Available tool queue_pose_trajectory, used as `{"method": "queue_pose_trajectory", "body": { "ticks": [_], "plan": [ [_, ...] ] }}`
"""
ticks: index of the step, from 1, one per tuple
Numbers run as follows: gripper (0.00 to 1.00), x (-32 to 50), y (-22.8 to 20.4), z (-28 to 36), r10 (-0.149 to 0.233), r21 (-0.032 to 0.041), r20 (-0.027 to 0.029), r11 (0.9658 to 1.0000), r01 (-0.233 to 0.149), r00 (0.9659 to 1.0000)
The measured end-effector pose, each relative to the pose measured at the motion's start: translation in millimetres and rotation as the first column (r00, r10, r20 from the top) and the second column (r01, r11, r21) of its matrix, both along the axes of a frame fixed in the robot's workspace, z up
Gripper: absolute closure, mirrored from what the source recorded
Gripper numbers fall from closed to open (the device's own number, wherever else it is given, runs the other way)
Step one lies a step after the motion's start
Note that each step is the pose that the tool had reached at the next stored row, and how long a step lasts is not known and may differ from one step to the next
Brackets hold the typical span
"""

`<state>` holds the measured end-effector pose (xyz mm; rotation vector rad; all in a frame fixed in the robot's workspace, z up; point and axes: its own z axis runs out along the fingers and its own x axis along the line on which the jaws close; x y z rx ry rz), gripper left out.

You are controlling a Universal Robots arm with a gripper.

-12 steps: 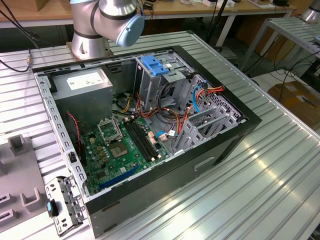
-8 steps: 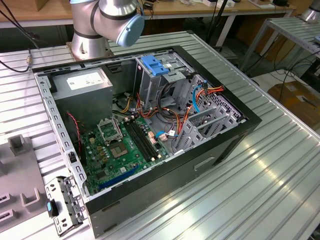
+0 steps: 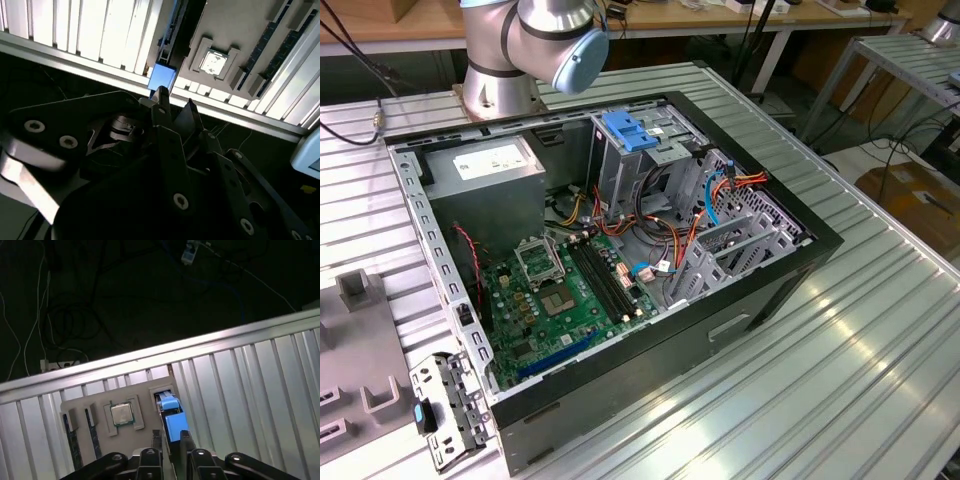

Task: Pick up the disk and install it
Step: 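Pick up the disk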

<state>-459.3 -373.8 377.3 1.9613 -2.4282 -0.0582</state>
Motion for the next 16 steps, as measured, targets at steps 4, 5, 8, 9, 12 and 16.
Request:
{"method": "queue_pose_trajectory", "body": {
  "ticks": [4,5,8,9,12,16],
  "plan": [
    [0.66,0.2,0.0,-2.2,0.059,0.0000,0.0002,0.9983,-0.059,0.9983],
    [0.60,0.8,0.3,-2.7,0.067,0.0000,0.0002,0.9978,-0.067,0.9978],
    [0.59,3.0,1.7,-6.0,0.073,-0.0008,0.0007,0.9973,-0.073,0.9973],
    [0.53,3.1,1.9,-7.6,0.074,-0.0020,0.0027,0.9973,-0.074,0.9973],
    [0.51,2.8,1.9,-10.8,0.096,-0.0028,0.0065,0.9954,-0.096,0.9954],
    [0.45,0.4,1.8,-16.8,0.120,-0.0029,0.0070,0.9928,-0.120,0.9927]
  ]
}}
